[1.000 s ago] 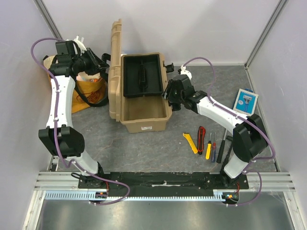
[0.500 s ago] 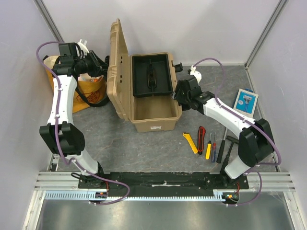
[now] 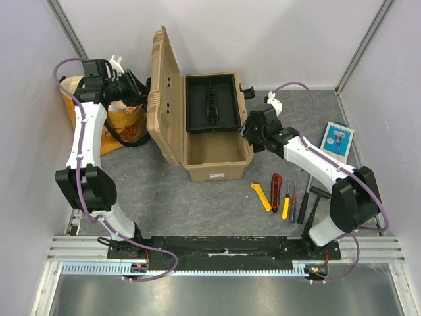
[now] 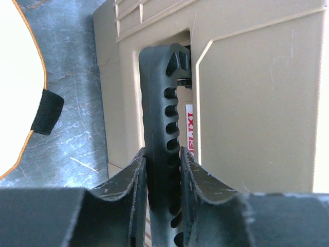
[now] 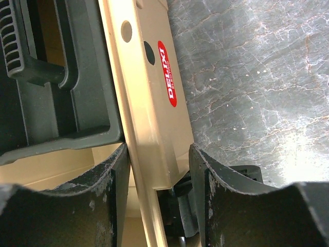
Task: Pack the tool kit
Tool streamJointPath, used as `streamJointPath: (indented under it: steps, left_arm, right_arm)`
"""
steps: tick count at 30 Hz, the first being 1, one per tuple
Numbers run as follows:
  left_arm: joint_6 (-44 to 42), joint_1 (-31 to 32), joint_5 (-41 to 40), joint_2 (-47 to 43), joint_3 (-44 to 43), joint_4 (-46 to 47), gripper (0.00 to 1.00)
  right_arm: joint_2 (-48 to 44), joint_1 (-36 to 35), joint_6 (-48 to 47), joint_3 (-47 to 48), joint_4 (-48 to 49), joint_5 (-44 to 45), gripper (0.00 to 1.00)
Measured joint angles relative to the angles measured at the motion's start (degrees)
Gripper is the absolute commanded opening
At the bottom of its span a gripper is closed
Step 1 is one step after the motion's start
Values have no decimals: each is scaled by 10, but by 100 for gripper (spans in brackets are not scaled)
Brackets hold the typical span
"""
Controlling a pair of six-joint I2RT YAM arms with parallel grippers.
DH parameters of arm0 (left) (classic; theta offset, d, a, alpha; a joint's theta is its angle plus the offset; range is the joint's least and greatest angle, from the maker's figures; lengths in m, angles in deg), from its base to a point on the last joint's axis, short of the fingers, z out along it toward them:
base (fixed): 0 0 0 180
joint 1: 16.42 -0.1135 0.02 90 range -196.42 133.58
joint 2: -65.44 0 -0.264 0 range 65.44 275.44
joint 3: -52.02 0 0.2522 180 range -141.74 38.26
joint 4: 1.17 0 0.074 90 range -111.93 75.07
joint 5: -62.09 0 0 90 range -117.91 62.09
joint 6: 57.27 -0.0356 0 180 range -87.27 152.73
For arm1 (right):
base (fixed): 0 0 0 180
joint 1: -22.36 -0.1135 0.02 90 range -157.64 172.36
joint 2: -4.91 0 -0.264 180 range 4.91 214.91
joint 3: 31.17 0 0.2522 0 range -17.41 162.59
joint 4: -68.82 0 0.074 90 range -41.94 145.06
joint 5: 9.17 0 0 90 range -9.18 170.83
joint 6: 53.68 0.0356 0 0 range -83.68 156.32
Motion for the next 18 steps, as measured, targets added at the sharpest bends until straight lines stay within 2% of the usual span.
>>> streamJointPath:
  steps: [3, 5, 11, 18]
  left_arm:
    - [-14, 0, -15, 0, 2, 7, 57]
    - [-26, -3, -36, 0, 4, 20, 62]
    - [-53, -17, -97, -8, 12, 45, 65]
    - [-62, -23, -123, -18, 23, 52, 66]
  right_arm:
    - [-1, 3, 0, 0, -2, -1, 53]
    - [-4, 9, 0, 0, -7, 2, 54]
    - [-13, 31, 0, -3, -22, 31, 54]
    - [-17, 42, -4, -3, -31, 48, 58]
